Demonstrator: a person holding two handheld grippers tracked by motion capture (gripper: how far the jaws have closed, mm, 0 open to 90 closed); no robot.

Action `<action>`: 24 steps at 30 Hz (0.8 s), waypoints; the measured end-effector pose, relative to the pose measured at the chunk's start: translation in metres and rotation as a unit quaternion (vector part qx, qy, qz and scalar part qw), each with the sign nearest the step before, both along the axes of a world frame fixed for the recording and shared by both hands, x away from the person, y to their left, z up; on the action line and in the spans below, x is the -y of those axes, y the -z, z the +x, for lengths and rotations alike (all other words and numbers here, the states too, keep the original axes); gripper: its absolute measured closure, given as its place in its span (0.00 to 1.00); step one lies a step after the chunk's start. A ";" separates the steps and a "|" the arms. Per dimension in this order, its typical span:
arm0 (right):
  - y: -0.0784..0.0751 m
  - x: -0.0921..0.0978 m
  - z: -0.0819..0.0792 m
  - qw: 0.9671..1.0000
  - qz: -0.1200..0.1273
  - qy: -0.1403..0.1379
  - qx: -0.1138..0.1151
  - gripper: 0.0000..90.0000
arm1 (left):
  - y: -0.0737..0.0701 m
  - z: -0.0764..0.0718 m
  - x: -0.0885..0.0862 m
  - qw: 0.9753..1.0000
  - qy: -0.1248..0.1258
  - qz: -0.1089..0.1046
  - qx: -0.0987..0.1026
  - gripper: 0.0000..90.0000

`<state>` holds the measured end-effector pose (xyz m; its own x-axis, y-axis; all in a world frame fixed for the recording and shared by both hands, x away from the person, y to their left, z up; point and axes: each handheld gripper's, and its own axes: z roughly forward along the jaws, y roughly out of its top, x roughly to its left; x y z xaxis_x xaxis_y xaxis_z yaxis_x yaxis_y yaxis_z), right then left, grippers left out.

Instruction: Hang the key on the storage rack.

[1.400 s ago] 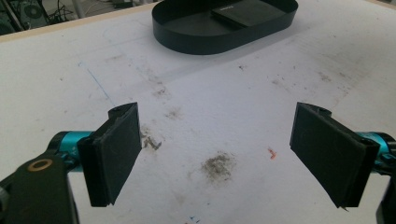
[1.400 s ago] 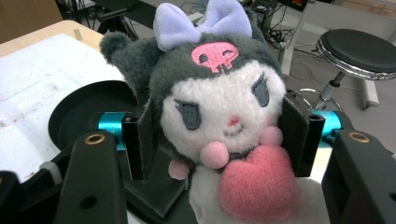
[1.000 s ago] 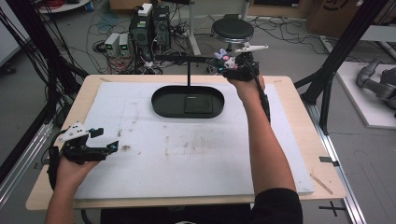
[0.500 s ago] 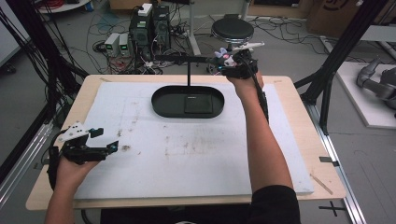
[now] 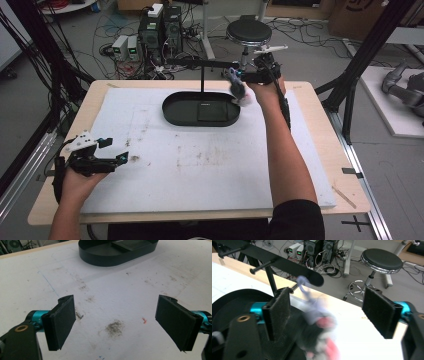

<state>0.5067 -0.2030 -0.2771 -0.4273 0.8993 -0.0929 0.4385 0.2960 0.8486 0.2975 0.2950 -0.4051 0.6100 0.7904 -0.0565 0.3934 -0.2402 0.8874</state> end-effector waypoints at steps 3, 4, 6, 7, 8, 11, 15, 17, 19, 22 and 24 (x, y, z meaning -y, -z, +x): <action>0.000 -0.001 -0.002 1.000 -0.006 -0.005 -0.001 0.24 | 0.000 0.000 0.000 1.000 0.001 0.001 0.000 0.18; 0.000 -0.001 -0.002 1.000 -0.006 -0.006 0.000 0.24 | 0.000 0.000 0.001 1.000 0.001 0.000 0.000 0.18; 0.001 0.000 -0.005 1.000 -0.006 -0.008 0.004 0.24 | 0.000 0.000 0.001 1.000 0.002 0.000 0.000 0.18; 0.002 0.001 -0.006 1.000 -0.006 -0.009 0.004 0.24 | 0.000 0.000 0.001 1.000 0.002 0.000 0.000 0.18; 0.003 0.001 -0.007 1.000 -0.008 -0.010 0.001 0.24 | 0.000 0.000 0.001 1.000 0.002 0.001 0.000 0.18; 0.005 0.003 -0.009 1.000 -0.016 -0.017 -0.011 0.24 | 0.000 0.000 0.002 1.000 0.003 0.000 0.000 0.18; 0.004 0.004 -0.016 0.999 -0.019 -0.033 -0.010 0.24 | 0.000 0.001 0.003 1.000 0.006 0.003 0.000 0.18; 0.003 0.003 -0.020 0.999 -0.018 -0.043 -0.019 0.23 | -0.001 0.001 0.004 1.000 0.007 0.003 0.000 0.18; 0.003 0.003 -0.025 0.998 -0.021 -0.052 -0.012 0.23 | 0.000 0.001 0.005 1.000 0.008 0.002 0.001 0.18; 0.002 0.003 -0.030 0.997 -0.020 -0.069 -0.014 0.23 | 0.000 0.002 0.007 1.000 0.011 0.002 0.000 0.18; 0.001 0.003 -0.034 0.997 -0.022 -0.076 -0.018 0.23 | -0.001 0.003 0.008 1.000 0.013 -0.001 0.002 0.18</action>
